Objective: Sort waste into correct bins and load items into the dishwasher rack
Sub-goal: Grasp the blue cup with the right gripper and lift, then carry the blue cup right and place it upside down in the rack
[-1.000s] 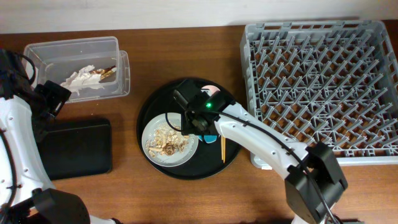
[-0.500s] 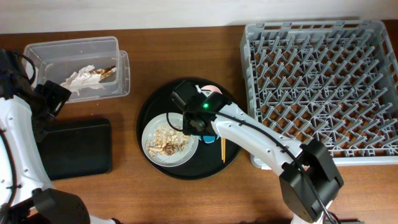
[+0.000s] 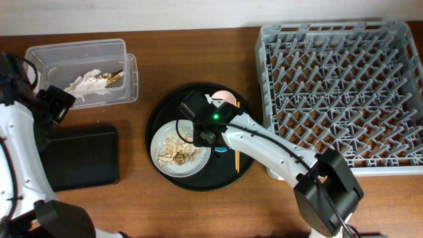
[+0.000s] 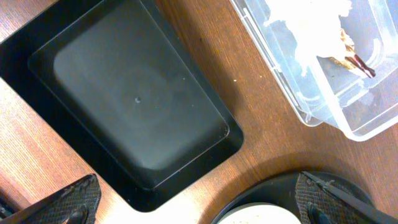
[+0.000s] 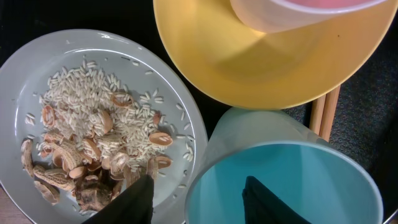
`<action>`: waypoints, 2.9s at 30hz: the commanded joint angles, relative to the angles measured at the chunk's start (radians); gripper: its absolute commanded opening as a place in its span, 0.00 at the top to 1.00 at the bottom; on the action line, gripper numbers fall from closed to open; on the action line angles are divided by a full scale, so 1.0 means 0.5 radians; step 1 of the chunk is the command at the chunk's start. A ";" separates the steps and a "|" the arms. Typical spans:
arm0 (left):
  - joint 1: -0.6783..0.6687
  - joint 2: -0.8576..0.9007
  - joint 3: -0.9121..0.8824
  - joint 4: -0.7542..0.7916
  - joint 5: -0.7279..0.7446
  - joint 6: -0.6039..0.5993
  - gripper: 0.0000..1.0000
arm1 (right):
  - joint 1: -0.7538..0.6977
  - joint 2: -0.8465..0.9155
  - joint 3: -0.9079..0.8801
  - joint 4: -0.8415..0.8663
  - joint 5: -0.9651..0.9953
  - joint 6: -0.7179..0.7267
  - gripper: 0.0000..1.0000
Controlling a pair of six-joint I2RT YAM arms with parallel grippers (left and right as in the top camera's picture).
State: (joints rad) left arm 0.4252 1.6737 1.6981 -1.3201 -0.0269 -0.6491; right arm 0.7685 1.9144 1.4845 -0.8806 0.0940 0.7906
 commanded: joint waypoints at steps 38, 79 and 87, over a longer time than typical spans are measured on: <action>0.012 -0.035 0.008 0.002 -0.014 -0.019 0.01 | 0.077 0.045 -0.056 0.018 0.148 0.023 0.84; 0.012 -0.035 0.008 0.002 -0.014 -0.019 0.01 | -2.328 -0.063 0.932 -1.022 -1.967 -2.222 0.96; 0.012 -0.035 0.008 0.002 -0.014 -0.019 0.01 | -2.542 0.286 0.928 -1.046 -2.321 -2.284 0.96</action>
State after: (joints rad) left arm 0.4252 1.6733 1.6981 -1.3201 -0.0269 -0.6491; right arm -0.4465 2.0026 1.9465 -1.3815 -0.9585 -0.3176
